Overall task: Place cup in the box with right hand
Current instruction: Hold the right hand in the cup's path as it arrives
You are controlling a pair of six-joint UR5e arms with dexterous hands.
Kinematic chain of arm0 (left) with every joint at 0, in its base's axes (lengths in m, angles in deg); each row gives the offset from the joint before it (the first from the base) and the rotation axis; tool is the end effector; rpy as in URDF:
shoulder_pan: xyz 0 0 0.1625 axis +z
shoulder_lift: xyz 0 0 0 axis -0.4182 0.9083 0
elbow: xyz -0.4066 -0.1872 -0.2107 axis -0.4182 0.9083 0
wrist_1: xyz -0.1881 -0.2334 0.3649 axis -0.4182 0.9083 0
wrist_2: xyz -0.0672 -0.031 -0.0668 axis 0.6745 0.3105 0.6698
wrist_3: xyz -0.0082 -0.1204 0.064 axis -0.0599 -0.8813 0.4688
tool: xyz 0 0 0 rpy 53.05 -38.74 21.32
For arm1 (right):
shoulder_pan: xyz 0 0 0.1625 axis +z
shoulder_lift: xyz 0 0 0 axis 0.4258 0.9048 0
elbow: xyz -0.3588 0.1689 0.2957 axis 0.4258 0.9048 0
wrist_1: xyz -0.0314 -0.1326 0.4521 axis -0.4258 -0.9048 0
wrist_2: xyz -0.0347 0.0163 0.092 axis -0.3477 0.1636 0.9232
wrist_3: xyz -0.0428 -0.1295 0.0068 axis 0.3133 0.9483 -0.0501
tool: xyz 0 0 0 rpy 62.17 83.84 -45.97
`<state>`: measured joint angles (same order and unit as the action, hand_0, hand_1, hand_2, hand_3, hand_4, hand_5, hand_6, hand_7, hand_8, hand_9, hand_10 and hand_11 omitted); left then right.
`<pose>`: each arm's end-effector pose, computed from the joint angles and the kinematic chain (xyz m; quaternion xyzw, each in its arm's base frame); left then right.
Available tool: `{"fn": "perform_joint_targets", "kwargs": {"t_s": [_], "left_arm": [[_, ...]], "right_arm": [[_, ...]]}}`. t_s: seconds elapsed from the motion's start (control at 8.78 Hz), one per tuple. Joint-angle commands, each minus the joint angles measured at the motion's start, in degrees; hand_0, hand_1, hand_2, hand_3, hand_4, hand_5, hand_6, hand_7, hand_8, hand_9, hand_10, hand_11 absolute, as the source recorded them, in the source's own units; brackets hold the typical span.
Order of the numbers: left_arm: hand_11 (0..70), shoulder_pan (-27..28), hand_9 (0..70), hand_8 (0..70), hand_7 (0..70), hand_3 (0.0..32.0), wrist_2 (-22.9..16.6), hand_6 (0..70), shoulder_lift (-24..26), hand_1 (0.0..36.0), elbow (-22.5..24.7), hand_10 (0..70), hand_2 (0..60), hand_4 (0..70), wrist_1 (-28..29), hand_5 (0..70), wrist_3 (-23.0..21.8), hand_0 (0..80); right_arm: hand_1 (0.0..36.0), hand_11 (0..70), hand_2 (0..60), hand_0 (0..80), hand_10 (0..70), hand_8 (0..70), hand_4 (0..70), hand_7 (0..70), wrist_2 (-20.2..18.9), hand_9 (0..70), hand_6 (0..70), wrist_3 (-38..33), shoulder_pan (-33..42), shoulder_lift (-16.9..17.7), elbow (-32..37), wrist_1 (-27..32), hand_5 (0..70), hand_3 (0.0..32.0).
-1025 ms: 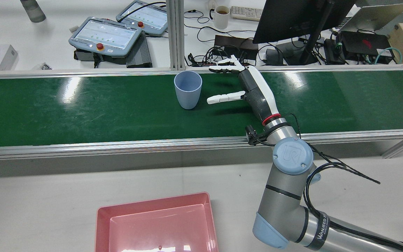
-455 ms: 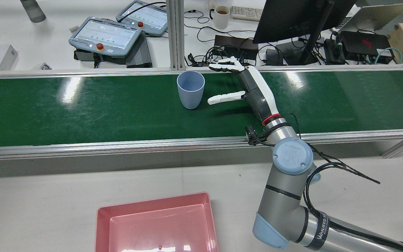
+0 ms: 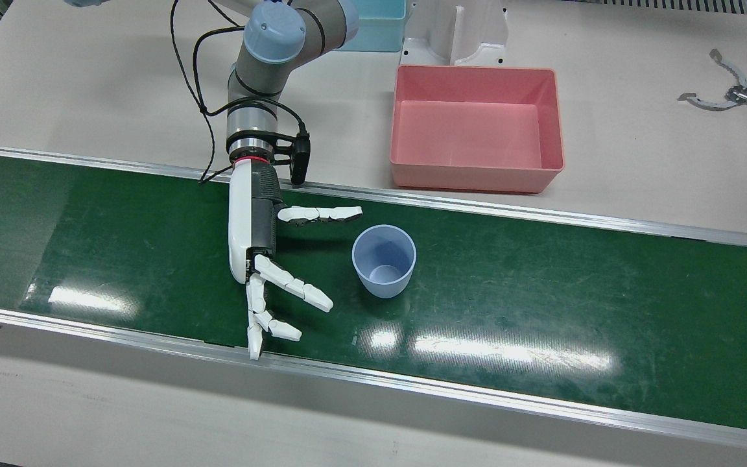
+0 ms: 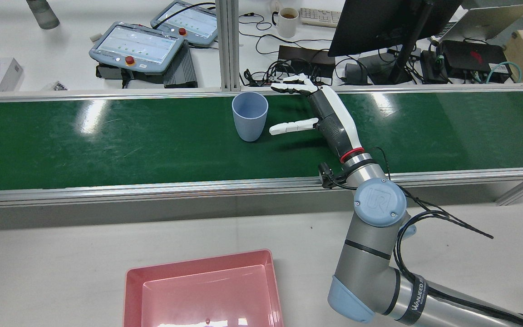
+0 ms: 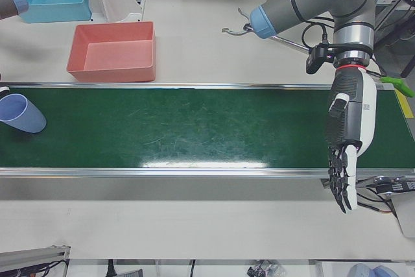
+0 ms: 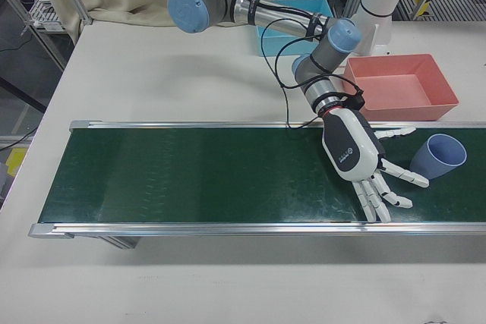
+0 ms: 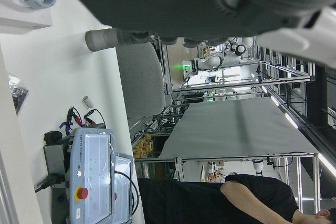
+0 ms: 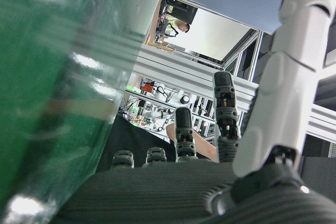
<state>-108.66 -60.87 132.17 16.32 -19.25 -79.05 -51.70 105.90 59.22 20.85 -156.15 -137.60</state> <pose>-0.0358 -0.7011 0.5711 -0.0592 0.6873 -0.7103 0.1403 -0.4734 -0.5985 0.3388 0.0664 -0.7852 0.5994 0.1405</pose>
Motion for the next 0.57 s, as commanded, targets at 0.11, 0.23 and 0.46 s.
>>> {"fn": "perform_joint_targets", "kwargs": {"t_s": [0.11, 0.23, 0.46], "left_arm": [[0.0, 0.0, 0.0, 0.0, 0.0, 0.0, 0.0, 0.0, 0.0, 0.0, 0.0, 0.0, 0.0, 0.0, 0.0, 0.0, -0.07, 0.0], [0.0, 0.0, 0.0, 0.0, 0.0, 0.0, 0.0, 0.0, 0.0, 0.0, 0.0, 0.0, 0.0, 0.0, 0.0, 0.0, 0.02, 0.0], [0.0, 0.0, 0.0, 0.0, 0.0, 0.0, 0.0, 0.0, 0.0, 0.0, 0.0, 0.0, 0.0, 0.0, 0.0, 0.0, 0.02, 0.0]], "right_arm": [[16.4, 4.2, 2.3, 54.8, 1.6, 0.2, 26.6, 36.0, 0.0, 5.8, 6.1, 0.0, -0.09, -0.26, 0.0, 0.0, 4.8, 6.4], [16.4, 4.3, 2.3, 54.8, 1.7, 0.2, 26.6, 35.9, 0.0, 5.7, 6.1, 0.0, -0.09, -0.26, 0.0, 0.0, 4.8, 6.8], [16.6, 4.0, 3.0, 54.8, 1.5, 0.2, 26.8, 36.6, 0.0, 5.9, 6.1, 0.0, -0.35, -0.26, 0.09, 0.0, 4.8, 7.4]]}}
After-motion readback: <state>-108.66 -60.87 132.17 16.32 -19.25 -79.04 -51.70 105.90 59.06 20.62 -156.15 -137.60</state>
